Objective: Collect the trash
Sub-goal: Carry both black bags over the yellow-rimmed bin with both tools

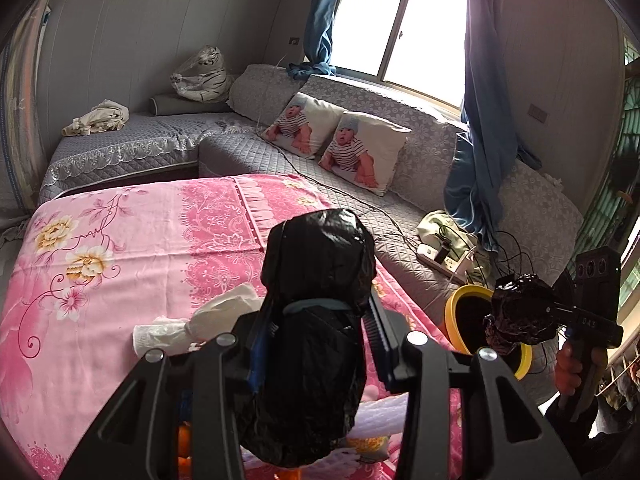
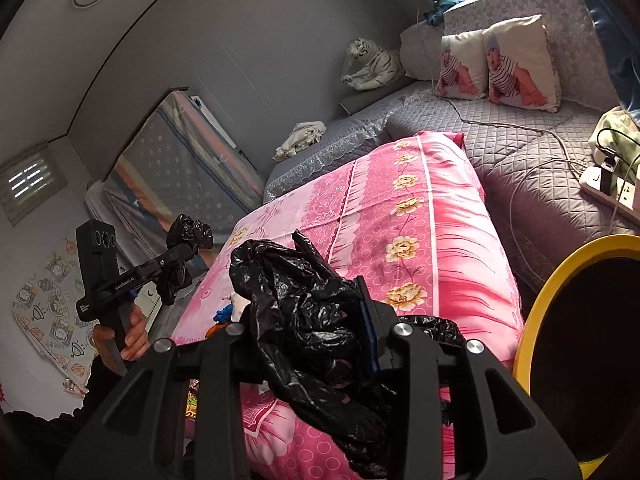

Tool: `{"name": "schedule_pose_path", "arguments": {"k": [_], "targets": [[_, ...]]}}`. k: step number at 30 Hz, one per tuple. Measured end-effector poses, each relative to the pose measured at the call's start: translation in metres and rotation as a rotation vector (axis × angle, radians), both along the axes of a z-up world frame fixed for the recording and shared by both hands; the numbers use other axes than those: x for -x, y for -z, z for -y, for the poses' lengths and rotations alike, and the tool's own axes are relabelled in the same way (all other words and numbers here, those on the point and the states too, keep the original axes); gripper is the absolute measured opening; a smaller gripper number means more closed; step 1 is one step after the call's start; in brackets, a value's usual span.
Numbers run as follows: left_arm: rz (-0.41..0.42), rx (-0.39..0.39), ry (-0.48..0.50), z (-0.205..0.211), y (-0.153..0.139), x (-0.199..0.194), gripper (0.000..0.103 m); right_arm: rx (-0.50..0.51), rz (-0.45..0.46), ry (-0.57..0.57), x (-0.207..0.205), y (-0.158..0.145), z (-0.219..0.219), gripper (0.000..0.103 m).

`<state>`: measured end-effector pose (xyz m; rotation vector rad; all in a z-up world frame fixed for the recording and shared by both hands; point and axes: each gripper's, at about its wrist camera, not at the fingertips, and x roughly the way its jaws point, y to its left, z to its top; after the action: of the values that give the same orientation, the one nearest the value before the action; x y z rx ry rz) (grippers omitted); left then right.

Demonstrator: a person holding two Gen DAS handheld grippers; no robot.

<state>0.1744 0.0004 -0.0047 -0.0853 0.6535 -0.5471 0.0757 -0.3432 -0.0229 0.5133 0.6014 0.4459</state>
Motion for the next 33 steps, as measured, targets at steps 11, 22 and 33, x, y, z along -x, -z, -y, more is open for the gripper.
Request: {"name": "schedule_pose_path", "arguments": {"k": [11,22,33], "targets": [[-0.024,0.015,0.239,0.116,0.002,-0.002,0.039,-0.065,0.054,0.256,0.045,-0.005,0.091,0.032],[-0.059,-0.007,0.411,0.217,0.021,-0.001,0.039,-0.084,0.101,0.469,0.078,-0.007,0.147,0.033],[-0.129,-0.002,0.505,0.297,0.053,-0.004,0.039,-0.106,0.1,0.605,0.092,0.004,0.183,0.033]]}}
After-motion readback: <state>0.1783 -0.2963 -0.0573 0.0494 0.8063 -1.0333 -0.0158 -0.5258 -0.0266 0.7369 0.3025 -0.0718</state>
